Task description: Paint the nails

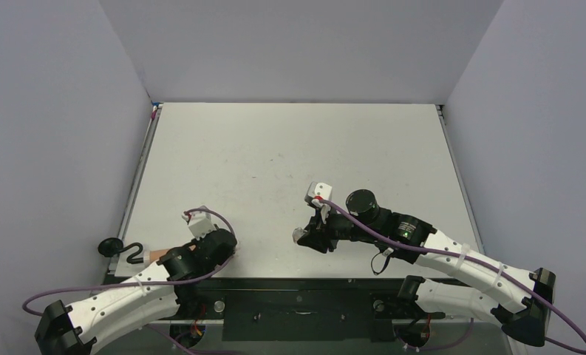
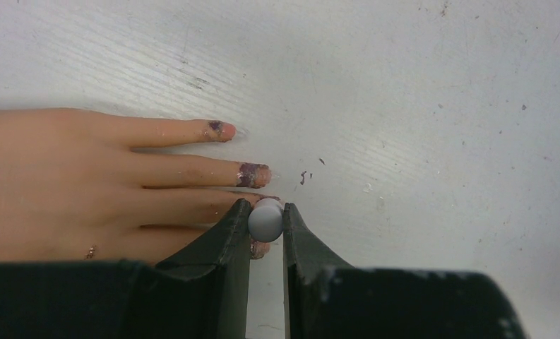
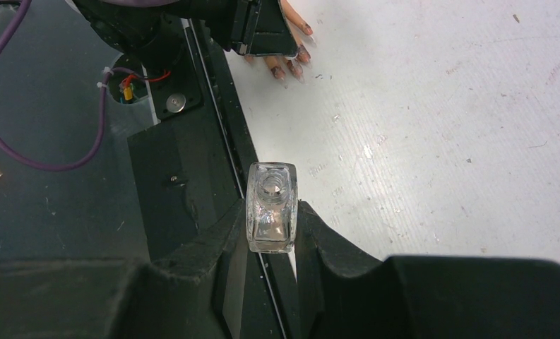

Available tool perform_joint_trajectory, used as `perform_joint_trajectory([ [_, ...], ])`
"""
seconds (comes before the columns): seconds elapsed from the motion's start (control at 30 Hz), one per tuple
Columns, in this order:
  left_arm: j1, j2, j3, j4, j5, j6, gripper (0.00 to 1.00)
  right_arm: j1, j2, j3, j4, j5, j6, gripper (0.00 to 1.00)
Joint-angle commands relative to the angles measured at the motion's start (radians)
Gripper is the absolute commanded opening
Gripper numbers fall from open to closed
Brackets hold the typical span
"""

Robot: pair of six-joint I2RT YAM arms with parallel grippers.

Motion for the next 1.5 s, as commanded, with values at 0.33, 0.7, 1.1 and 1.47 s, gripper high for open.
perform_joint_trajectory([
  [0.33, -0.016, 0.036, 0.023, 0.099, 0.017, 0.107, 0.00, 0.002, -0.022, -0.003, 0.048, 0.002, 0.001, 0.00],
  [0.7, -0.020, 0.023, 0.013, 0.127, 0.029, 0.132, 0.00, 0.001, -0.027, -0.006, 0.049, 0.001, 0.005, 0.00],
  [1.1, -0.023, 0.123, 0.035, 0.128, 0.009, 0.121, 0.00, 0.001, -0.033, -0.013, 0.050, 0.003, 0.008, 0.00],
  [1.47, -0.029, 0.105, 0.037, 0.109, -0.003, 0.110, 0.00, 0.002, -0.033, -0.006, 0.046, 0.003, 0.004, 0.00],
])
